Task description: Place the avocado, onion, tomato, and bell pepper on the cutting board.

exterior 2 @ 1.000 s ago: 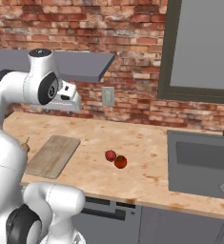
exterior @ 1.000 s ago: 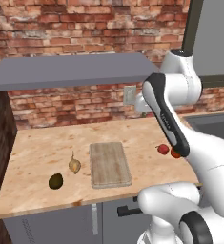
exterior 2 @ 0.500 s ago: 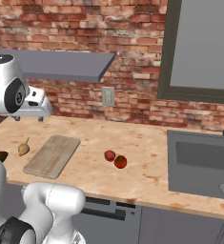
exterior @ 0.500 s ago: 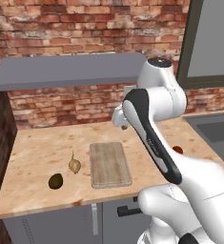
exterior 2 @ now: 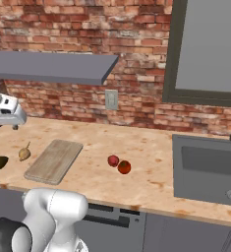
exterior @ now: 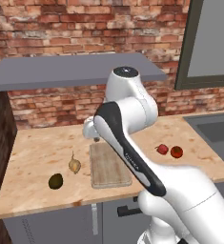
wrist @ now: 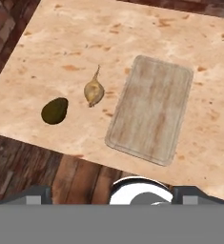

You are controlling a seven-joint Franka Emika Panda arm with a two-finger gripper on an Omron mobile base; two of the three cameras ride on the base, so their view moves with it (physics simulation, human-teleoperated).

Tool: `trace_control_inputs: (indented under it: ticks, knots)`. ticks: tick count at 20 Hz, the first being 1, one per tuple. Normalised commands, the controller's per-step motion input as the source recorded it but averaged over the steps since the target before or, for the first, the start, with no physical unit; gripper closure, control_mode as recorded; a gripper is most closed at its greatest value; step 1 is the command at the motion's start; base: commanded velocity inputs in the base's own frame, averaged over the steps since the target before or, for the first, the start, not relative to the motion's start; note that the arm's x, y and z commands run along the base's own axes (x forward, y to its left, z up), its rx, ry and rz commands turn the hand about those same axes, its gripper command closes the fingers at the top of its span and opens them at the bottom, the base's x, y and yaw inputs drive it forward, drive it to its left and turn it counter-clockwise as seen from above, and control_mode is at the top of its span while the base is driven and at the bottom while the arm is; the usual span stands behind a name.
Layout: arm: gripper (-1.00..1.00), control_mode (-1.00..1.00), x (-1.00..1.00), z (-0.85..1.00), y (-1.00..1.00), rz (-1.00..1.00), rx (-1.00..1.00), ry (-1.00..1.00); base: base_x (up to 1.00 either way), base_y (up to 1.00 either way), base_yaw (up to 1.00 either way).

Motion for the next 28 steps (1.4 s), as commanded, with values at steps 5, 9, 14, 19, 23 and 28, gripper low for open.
trace_control_inputs:
  ticks: [5,9,14,19,23,28]
  knots:
    - [-1.0,-1.0,-0.04,-0.11,0.45,0.04,0.06,0.2,0.0,0.0,0.0]
    - [-1.0,-1.0,0.0,-0.31,0.37,0.05,0.11,0.22,0.0,0.0,0.0]
    - [-1.0,-1.0,0.0,-0.32,0.49,0.03,0.04,0.15,0.0,0.0,0.0]
    - [-1.0,-1.0,0.0,-0.24,0.47,0.0,0.0,0.05,0.0,0.0,0.0]
    - [-1.0,-1.0,0.06,0.0,0.09,0.0,-0.01,0.0,0.0,0.0,0.0]
    - [-1.0,-1.0,0.13,-0.04,0.03,0.0,-0.05,0.0,0.0,0.0,0.0]
